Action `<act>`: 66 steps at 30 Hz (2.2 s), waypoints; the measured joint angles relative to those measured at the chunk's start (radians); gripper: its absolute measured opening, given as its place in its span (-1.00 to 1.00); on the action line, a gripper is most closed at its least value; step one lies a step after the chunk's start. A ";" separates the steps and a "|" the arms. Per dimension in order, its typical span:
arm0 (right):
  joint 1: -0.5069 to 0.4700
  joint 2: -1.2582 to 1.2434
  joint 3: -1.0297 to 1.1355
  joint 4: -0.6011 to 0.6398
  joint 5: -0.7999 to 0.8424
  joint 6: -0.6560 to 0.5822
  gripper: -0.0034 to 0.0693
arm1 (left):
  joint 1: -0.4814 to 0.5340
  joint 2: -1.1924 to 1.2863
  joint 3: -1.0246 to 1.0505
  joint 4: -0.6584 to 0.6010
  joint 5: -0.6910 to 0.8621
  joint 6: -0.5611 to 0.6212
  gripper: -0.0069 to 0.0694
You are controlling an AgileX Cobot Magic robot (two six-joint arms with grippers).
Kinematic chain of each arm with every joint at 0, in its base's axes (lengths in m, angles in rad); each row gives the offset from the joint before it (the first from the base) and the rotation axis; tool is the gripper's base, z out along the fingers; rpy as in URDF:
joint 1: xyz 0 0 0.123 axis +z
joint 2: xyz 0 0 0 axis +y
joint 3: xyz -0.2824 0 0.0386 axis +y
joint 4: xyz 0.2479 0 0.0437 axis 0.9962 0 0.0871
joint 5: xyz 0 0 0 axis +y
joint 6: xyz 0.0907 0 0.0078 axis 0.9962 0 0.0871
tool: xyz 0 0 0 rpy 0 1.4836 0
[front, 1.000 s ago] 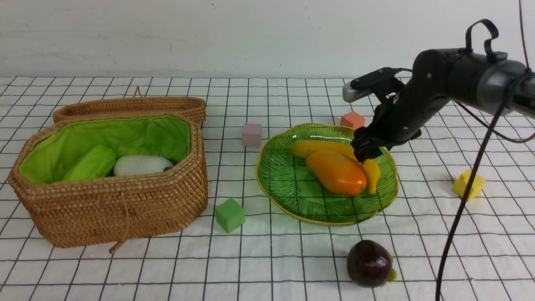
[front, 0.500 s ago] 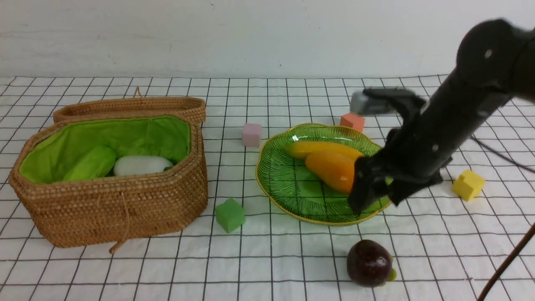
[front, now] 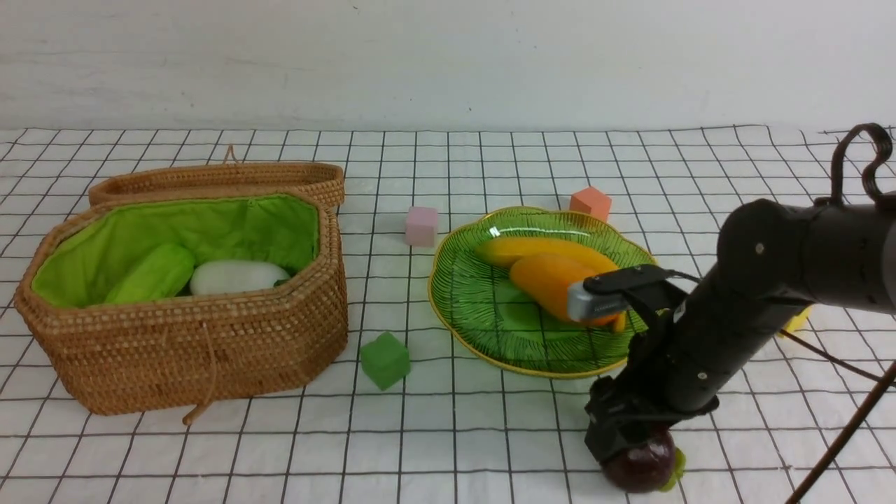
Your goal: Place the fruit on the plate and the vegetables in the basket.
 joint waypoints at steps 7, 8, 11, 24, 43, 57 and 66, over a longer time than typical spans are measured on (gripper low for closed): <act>0.000 -0.054 -0.095 0.082 0.083 -0.075 0.51 | 0.000 0.000 0.000 0.000 0.000 0.000 -0.39; 0.000 -0.060 -0.129 0.102 0.084 -0.082 0.51 | 0.000 0.000 0.000 0.000 0.000 0.000 -0.39; 0.000 -0.064 -0.225 0.147 0.073 -0.117 0.51 | 0.000 0.000 0.000 0.000 0.000 0.000 -0.39; 0.004 0.181 -0.345 0.492 -0.243 -0.425 0.50 | 0.000 0.000 0.000 0.000 0.000 0.000 -0.39; -0.032 0.029 -0.345 0.324 0.064 -0.358 0.72 | 0.000 0.000 0.000 0.000 0.000 0.000 -0.36; -0.131 -0.479 -0.280 -0.179 0.451 0.276 -0.82 | 0.000 0.000 0.000 0.000 0.000 0.000 -0.36; -0.131 -0.667 -0.278 -0.094 0.464 0.307 -0.93 | 0.000 0.000 0.000 0.000 0.000 0.000 -0.36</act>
